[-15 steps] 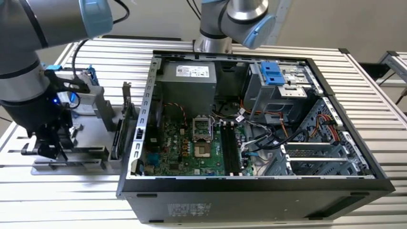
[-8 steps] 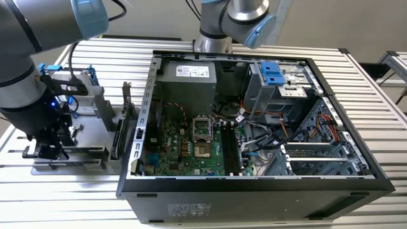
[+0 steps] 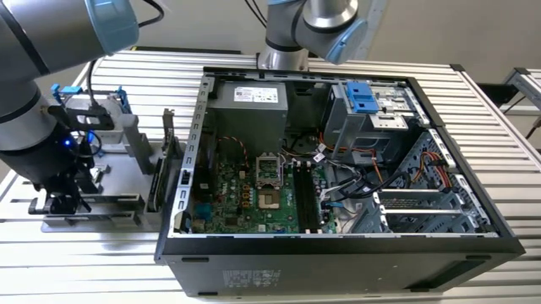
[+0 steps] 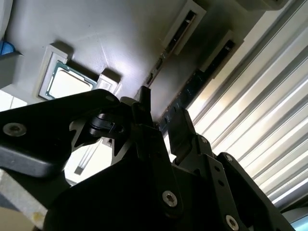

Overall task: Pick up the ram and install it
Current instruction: 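Pick up the ram and move it above insertion slot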

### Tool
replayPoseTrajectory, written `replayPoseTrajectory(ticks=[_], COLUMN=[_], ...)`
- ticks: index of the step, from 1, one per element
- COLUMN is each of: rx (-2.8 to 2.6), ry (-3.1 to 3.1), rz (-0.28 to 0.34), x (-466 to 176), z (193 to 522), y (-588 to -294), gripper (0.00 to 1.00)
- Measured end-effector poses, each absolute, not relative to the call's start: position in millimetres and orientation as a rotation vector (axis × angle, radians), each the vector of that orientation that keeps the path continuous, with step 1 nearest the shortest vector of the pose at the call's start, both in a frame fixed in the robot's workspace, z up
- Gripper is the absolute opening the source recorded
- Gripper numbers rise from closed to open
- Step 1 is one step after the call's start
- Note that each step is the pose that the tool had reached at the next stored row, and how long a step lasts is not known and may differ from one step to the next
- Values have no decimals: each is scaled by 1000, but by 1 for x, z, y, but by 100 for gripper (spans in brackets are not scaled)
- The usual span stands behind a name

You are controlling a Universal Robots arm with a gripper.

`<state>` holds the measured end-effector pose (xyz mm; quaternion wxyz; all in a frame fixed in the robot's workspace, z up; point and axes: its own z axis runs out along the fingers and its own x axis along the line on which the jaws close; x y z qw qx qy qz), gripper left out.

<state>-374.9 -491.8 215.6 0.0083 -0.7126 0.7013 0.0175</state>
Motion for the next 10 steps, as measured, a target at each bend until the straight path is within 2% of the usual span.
replayPoseTrajectory(ticks=[10], rx=[-2228], ry=[2193], rz=[60], x=[-375], z=[216], y=[-506], gripper=[100])
